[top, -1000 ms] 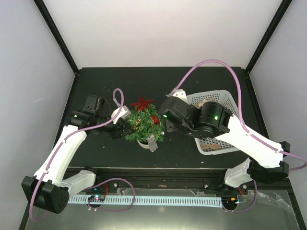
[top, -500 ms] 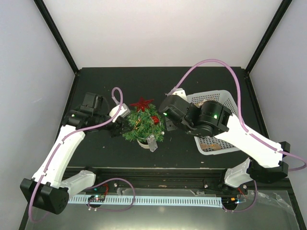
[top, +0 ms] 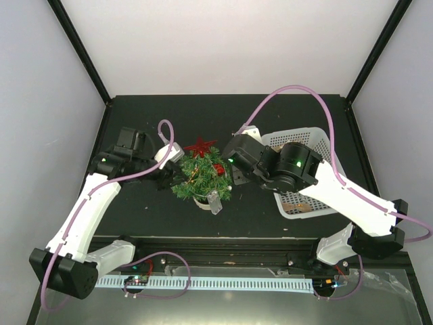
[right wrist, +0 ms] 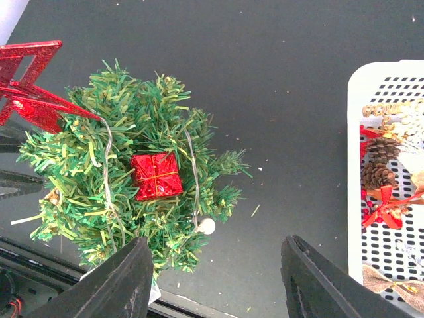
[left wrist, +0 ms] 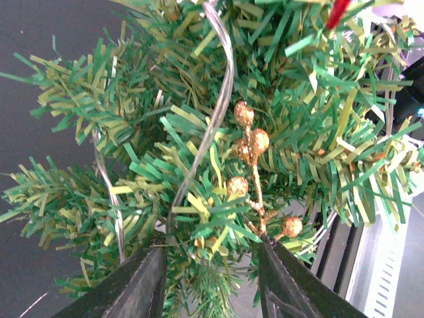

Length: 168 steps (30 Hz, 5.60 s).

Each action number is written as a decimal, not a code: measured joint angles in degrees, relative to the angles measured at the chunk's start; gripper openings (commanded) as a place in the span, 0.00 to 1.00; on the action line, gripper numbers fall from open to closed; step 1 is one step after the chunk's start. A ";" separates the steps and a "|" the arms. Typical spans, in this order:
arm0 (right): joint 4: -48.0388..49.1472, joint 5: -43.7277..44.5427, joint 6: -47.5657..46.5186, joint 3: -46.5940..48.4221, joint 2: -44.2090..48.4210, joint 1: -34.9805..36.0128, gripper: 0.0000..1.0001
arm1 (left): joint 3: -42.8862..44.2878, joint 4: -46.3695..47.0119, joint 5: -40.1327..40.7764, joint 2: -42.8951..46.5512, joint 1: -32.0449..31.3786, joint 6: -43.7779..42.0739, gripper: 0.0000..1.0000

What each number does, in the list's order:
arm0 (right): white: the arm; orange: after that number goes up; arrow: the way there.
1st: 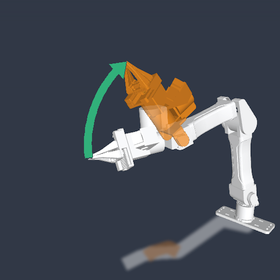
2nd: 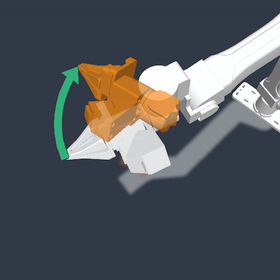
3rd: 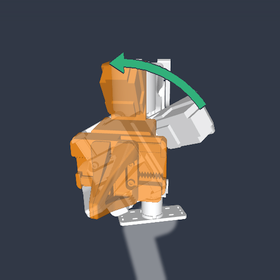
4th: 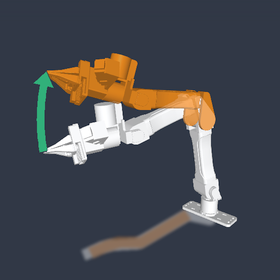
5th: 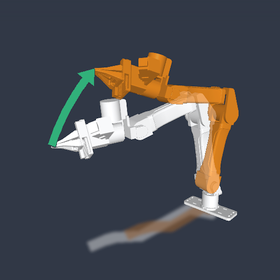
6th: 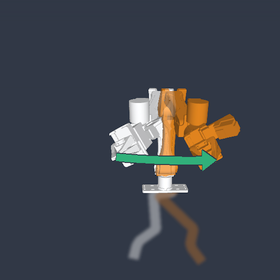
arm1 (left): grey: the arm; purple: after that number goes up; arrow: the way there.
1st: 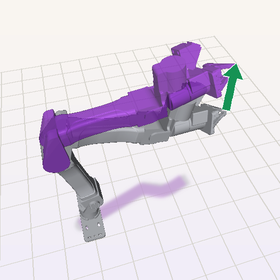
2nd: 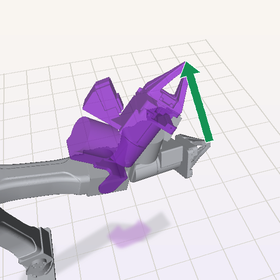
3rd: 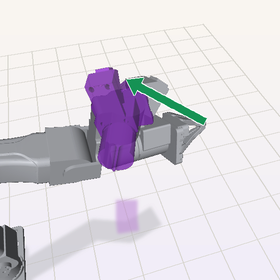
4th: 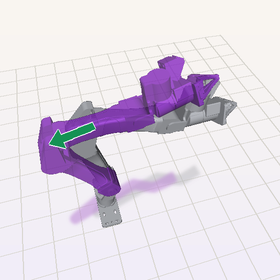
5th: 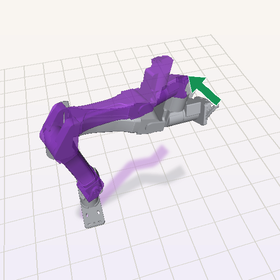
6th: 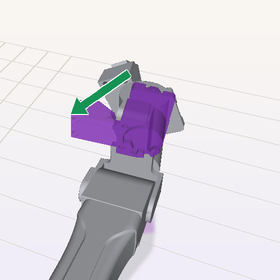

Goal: Decorate the small christmas tree

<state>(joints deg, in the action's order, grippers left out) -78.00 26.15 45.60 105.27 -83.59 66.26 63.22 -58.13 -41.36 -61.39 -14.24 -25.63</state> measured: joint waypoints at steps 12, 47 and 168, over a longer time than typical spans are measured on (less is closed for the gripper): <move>1.18 -0.83 -0.31 -1.60 0.02 -0.50 0.55 | 0.59 2.34 -0.66 -3.02 -1.90 1.05 0.42; 2.23 -1.42 -0.28 -2.54 1.38 -2.08 0.56 | 2.34 2.40 7.19 -1.42 -2.78 0.87 0.43; 30.91 -43.23 -1.79 -41.20 9.90 -13.42 0.48 | 1.49 19.63 25.68 -23.04 3.23 -2.89 0.48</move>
<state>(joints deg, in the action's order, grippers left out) -47.09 -17.08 43.81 64.07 -73.69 52.84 64.71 -38.50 -15.68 -84.42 -11.00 -28.51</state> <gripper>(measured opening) 0.482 0.485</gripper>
